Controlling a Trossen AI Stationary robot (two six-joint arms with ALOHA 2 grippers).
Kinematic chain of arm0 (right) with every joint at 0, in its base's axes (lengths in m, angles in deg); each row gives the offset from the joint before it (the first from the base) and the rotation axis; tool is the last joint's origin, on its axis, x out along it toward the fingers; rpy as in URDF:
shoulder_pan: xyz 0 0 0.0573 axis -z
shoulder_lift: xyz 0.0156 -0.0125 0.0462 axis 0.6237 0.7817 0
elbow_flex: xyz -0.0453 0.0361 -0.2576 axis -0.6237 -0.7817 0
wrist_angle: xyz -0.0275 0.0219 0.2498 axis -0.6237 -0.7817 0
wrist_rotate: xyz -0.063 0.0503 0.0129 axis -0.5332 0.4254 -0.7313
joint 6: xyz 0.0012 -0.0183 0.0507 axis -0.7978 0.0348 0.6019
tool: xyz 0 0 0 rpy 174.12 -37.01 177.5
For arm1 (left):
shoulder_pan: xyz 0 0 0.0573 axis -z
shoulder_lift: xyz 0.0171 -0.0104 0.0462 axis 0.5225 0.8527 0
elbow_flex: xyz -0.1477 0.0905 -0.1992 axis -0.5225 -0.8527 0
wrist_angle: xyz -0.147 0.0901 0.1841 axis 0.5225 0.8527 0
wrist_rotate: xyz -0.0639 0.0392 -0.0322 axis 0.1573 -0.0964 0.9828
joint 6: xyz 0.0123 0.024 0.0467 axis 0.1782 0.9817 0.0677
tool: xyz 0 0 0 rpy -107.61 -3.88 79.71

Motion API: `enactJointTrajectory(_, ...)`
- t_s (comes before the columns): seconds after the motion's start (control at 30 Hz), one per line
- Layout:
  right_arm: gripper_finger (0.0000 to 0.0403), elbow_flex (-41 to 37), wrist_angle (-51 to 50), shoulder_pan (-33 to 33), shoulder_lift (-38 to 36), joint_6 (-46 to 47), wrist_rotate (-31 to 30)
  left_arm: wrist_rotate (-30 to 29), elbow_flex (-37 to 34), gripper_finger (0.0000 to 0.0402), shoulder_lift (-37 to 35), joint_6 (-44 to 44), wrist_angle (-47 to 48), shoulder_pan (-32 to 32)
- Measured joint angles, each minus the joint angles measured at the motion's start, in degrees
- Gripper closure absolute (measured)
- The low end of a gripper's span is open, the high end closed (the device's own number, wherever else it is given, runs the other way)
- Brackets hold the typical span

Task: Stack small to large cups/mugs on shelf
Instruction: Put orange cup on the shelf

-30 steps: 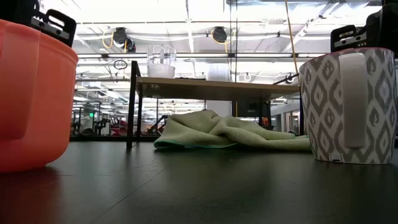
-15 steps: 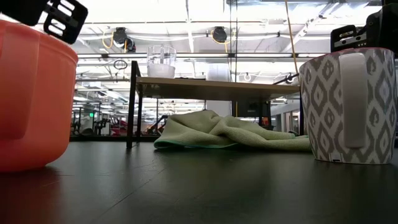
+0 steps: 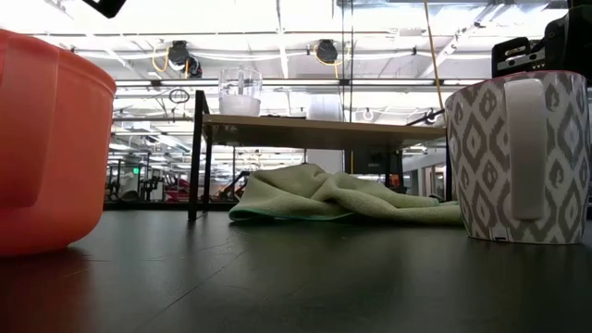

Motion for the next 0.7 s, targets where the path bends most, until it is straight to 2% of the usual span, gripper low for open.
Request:
enactJointTrajectory(0.3,0.0403,0.0,-0.4,0.0,0.0,0.0,0.0,5.7,2.0,0.0401,0.1,-3.5,4.7,-5.6)
enactJointTrajectory(0.47,0.0403,0.0,-0.8,0.0,0.0,0.0,0.0,7.6,3.2,0.0401,0.5,-2.9,7.9,-6.1)
enactJointTrajectory(0.6,0.0403,0.0,-0.5,0.0,0.0,0.0,0.0,6.1,9.4,0.0401,3.5,-2.2,17.3,-4.9)
enactJointTrajectory(0.7,0.0403,0.0,-0.4,0.0,0.0,0.0,0.0,5.5,16.5,0.0401,7.2,-1.2,24.1,-4.3)
